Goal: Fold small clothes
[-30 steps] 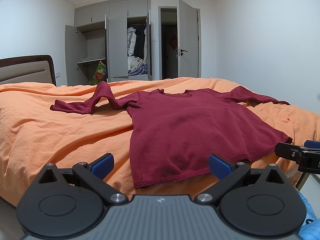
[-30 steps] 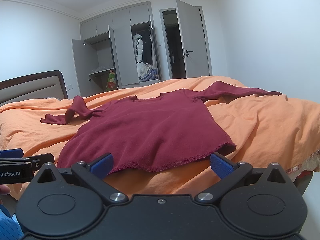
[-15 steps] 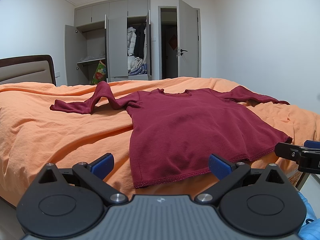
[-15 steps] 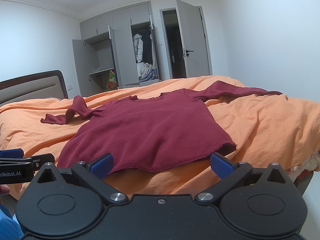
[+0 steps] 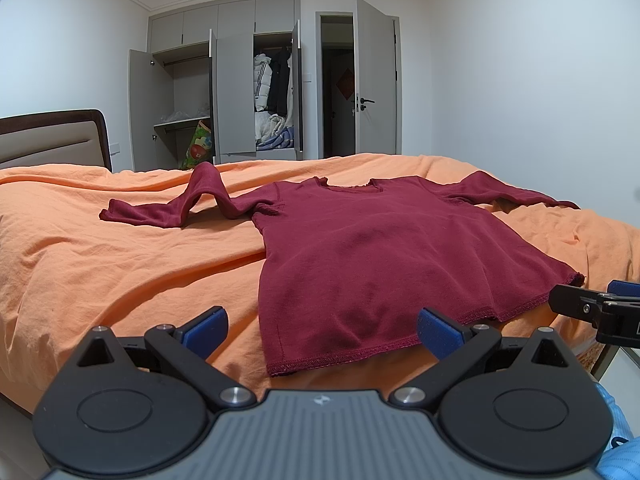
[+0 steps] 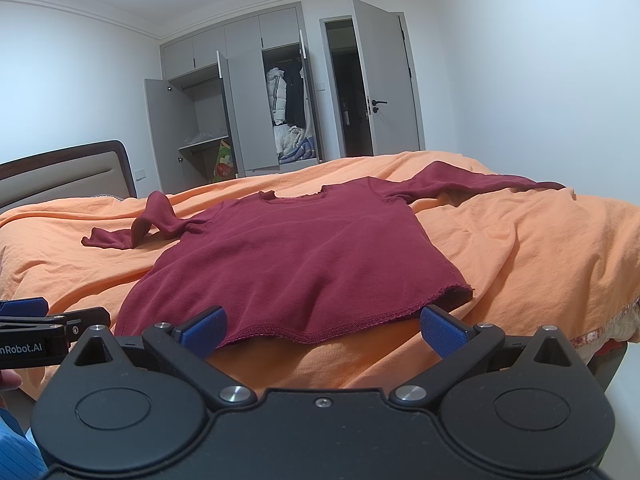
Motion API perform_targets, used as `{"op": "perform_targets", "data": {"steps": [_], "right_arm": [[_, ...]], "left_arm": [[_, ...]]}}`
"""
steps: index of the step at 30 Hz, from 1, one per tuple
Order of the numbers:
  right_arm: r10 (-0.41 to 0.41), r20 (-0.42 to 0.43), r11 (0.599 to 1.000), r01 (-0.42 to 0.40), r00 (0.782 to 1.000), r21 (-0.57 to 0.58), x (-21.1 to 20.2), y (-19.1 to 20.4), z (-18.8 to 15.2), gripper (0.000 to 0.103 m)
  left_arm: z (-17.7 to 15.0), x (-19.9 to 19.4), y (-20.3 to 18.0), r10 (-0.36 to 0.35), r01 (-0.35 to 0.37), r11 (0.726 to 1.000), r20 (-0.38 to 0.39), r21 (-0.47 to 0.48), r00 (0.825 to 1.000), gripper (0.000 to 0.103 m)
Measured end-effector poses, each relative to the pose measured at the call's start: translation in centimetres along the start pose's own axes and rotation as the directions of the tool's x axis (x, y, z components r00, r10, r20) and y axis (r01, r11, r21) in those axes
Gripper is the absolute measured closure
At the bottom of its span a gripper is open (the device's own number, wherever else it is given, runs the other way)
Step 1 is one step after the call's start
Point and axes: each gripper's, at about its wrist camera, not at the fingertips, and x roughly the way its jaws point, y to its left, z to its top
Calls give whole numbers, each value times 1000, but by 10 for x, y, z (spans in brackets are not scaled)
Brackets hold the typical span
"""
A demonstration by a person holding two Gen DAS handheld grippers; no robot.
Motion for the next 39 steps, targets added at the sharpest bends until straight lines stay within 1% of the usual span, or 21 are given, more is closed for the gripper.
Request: {"op": "perform_targets", "data": {"steps": [9, 12, 14, 16, 18, 22, 30, 39], "right_arm": [[0, -1, 1000, 0, 1000, 0, 0, 1, 0, 0], [12, -14, 1000, -12, 1000, -7, 2, 1, 0, 0], [34, -36, 999, -35, 999, -25, 5, 8, 3, 0], [50, -47, 998, -52, 998, -38, 9, 10, 8, 0], [57, -51, 997, -59, 997, -45, 16, 10, 15, 0], [62, -49, 997, -64, 997, -52, 34, 8, 33, 0], [41, -56, 998, -44, 998, -49, 75, -3, 72, 0], [-20, -48, 999, 19, 999, -29, 120, -31, 126, 0]], "left_arm": [[0, 0, 0, -1, 1, 1000, -3, 0, 1000, 0], [1, 4, 2, -10, 10, 1000, -19, -9, 1000, 0], [4, 11, 7, -20, 19, 1000, -50, -24, 999, 0], [9, 20, 11, -22, 19, 999, -65, -35, 998, 0], [12, 32, 12, -1, -1, 1000, -70, -25, 998, 0], [31, 50, 15, 34, -35, 999, -74, -10, 997, 0], [74, 92, 18, 63, -62, 998, -76, 18, 995, 0], [133, 148, 18, 77, -76, 997, -92, 12, 993, 0]]}}
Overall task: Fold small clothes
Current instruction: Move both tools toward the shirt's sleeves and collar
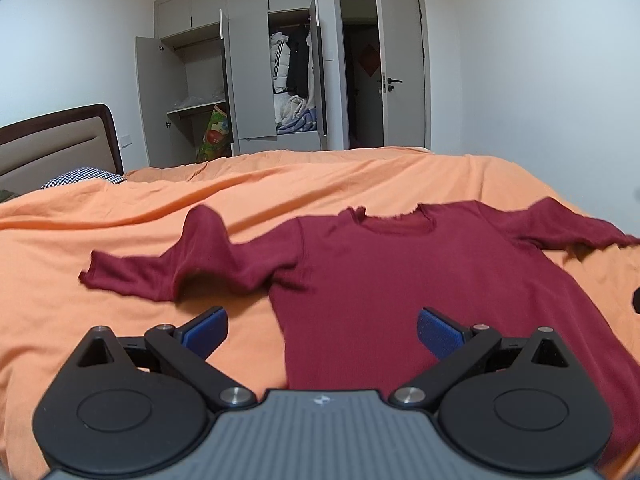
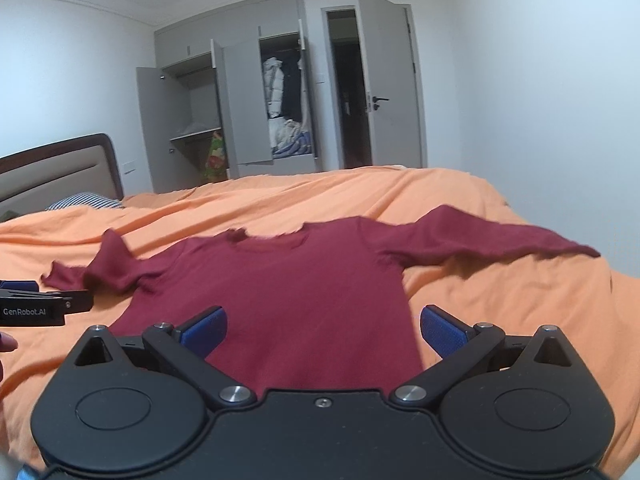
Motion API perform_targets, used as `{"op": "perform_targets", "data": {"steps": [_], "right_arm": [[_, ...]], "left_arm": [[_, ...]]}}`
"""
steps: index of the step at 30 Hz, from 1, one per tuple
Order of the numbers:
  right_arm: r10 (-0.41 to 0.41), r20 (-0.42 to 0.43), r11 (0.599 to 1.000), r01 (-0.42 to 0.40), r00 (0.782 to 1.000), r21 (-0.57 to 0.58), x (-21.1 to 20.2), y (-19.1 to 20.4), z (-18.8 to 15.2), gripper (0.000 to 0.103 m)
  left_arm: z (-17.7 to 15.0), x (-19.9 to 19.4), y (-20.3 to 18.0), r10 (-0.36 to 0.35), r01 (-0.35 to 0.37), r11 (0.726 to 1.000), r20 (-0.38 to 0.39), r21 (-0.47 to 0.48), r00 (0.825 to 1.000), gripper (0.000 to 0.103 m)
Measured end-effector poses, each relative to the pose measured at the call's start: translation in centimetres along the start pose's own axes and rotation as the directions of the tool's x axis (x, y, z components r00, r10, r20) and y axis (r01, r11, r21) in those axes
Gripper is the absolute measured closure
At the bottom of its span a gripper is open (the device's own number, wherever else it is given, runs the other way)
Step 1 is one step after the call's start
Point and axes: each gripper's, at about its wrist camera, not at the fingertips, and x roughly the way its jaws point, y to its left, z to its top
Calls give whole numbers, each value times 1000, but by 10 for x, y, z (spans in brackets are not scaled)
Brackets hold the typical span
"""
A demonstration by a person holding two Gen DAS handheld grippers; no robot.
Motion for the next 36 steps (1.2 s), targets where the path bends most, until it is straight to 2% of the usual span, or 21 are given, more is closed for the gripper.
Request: {"op": "perform_targets", "data": {"steps": [7, 10, 15, 21, 28, 33, 36], "right_arm": [[-80, -17, 997, 80, 997, 19, 37, -31, 43, 0], [-149, -46, 989, 150, 988, 19, 56, -45, 57, 0], [-251, -72, 967, 253, 965, 11, 83, -70, 71, 0], [-302, -94, 952, 306, 949, 26, 116, -105, 81, 0], [-358, -122, 932, 363, 926, 15, 163, -139, 87, 0], [-391, -136, 919, 395, 910, 5, 187, -160, 86, 0], [-396, -132, 915, 402, 909, 21, 199, -175, 82, 0]], "left_arm": [[53, 53, -11, -2, 2, 1000, 4, 1, 1000, 0], [71, 80, -17, 4, -4, 1000, 10, -5, 1000, 0], [88, 125, -34, 12, -12, 1000, 20, 2, 1000, 0], [104, 177, -65, -17, 17, 1000, 7, 15, 1000, 0], [108, 230, -101, -40, 40, 999, -12, 11, 999, 0], [97, 260, -122, -46, 47, 999, -34, 8, 998, 0], [88, 273, -128, -60, 60, 998, -38, 0, 998, 0]]}}
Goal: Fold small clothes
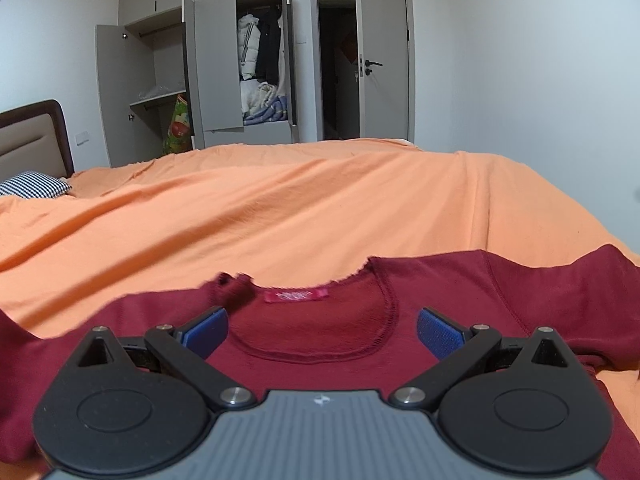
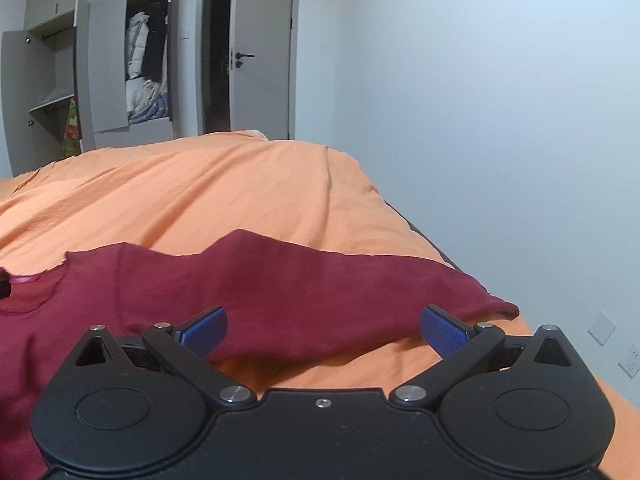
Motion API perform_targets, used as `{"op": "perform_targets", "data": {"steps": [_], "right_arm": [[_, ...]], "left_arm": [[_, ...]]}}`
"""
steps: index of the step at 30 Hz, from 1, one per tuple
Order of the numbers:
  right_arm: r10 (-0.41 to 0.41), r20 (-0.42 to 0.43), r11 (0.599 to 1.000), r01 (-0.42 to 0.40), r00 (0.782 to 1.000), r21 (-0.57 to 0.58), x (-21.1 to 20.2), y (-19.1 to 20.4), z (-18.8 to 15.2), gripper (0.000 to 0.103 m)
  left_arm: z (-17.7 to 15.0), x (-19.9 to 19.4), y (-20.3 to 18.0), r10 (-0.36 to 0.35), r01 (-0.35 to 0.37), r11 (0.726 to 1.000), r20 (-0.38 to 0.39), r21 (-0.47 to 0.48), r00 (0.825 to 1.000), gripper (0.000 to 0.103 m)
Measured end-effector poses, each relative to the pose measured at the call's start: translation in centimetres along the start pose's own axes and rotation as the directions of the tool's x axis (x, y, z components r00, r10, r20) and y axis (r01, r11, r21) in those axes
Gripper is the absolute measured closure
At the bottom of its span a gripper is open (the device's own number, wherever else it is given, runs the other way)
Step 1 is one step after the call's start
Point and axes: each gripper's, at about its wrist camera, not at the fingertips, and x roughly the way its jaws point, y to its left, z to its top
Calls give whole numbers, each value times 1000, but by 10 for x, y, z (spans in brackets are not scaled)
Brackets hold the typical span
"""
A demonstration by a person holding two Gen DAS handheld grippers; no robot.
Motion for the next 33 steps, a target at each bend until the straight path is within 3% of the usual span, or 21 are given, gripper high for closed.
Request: {"op": "perform_targets", "data": {"steps": [4, 12, 15, 20, 23, 26, 29, 31, 33], "right_arm": [[-19, 61, 999, 16, 998, 41, 19, -18, -7, 0], [-109, 37, 971, 99, 993, 216, 53, -68, -9, 1], [-161, -1, 941, 154, 987, 300, 65, -86, -11, 1], [-197, -63, 865, 204, 978, 459, 88, -114, -14, 11], [-187, -82, 822, 202, 979, 533, 97, -127, -15, 23], [-194, -96, 789, 214, 976, 576, 106, -135, -12, 42], [-228, -108, 777, 248, 968, 579, 111, -134, -9, 65], [-252, -106, 777, 267, 962, 571, 111, -134, -7, 87], [-248, -90, 792, 255, 965, 555, 111, -132, -3, 93]], "left_arm": [[-13, 13, -5, -8, 8, 1000, -13, -4, 1000, 0], [-34, 32, -8, 3, -4, 1000, -67, -15, 998, 0], [-39, 35, -9, 10, -10, 1000, -69, -3, 998, 0], [-41, 36, -11, 22, -21, 1000, -74, 17, 997, 0], [-37, 34, -9, 12, -12, 1000, -81, 9, 997, 0], [-28, 28, -6, 15, -14, 1000, -99, 12, 995, 0], [-19, 17, -4, 69, -63, 996, -100, 55, 993, 0], [-13, 10, 1, 89, -83, 994, -95, 69, 991, 0], [-6, 2, 11, 91, -87, 995, -90, 53, 992, 0]]}}
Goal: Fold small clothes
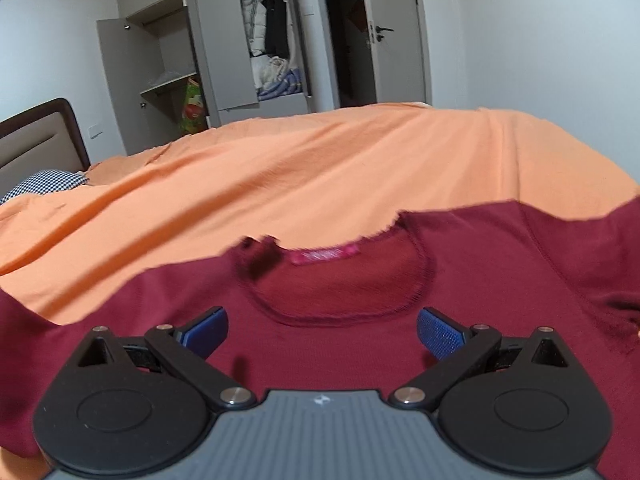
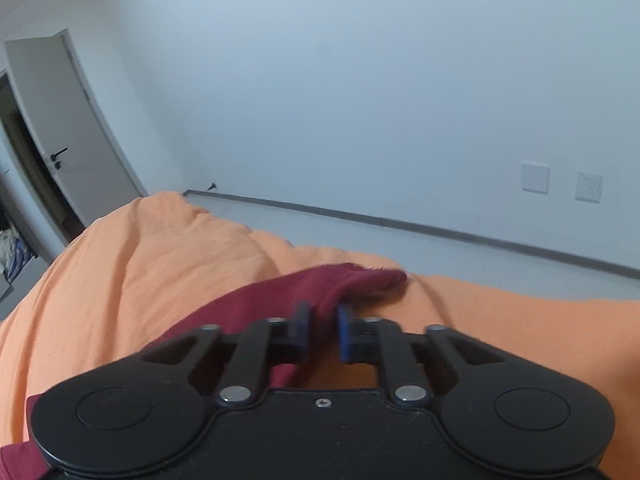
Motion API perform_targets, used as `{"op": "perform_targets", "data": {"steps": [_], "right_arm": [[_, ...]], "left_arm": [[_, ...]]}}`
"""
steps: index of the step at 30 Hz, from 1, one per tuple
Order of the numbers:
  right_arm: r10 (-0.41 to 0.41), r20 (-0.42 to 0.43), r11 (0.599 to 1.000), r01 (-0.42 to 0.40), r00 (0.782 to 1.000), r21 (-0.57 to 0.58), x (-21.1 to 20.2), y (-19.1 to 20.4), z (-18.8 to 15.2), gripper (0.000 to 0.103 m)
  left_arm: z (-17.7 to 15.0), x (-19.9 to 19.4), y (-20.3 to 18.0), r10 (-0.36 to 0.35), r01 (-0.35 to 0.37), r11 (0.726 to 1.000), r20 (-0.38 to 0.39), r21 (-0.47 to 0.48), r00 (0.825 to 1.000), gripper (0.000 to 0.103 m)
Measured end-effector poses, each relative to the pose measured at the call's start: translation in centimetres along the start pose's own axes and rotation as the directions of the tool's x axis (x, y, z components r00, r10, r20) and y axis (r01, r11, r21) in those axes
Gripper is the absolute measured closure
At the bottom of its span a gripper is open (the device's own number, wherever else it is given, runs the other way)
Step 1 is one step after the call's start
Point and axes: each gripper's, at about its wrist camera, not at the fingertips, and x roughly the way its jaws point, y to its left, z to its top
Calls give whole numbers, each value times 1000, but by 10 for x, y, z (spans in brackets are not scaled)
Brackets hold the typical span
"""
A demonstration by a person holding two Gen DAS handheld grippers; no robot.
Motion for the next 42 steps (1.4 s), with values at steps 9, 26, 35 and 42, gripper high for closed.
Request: {"op": "perform_targets", "data": {"steps": [9, 26, 35, 42], "right_arm": [[190, 171, 956, -142, 967, -257, -67, 71, 8, 96], [702, -180, 292, -509, 689, -810, -247, 289, -198, 96], [648, -353, 73, -516, 675, -853, -288, 287, -307, 96], [657, -376, -63, -449, 654, -891, -293, 272, -327, 87]], "left_arm": [[16, -34, 68, 4, 3, 992, 56, -130, 998, 0], [-10, -64, 194, 95, -63, 941, 80, -333, 992, 0], [-35, -62, 222, 6, 34, 928, 106, -370, 994, 0], [-31, -52, 205, -103, 148, 917, 139, -369, 985, 0]]}}
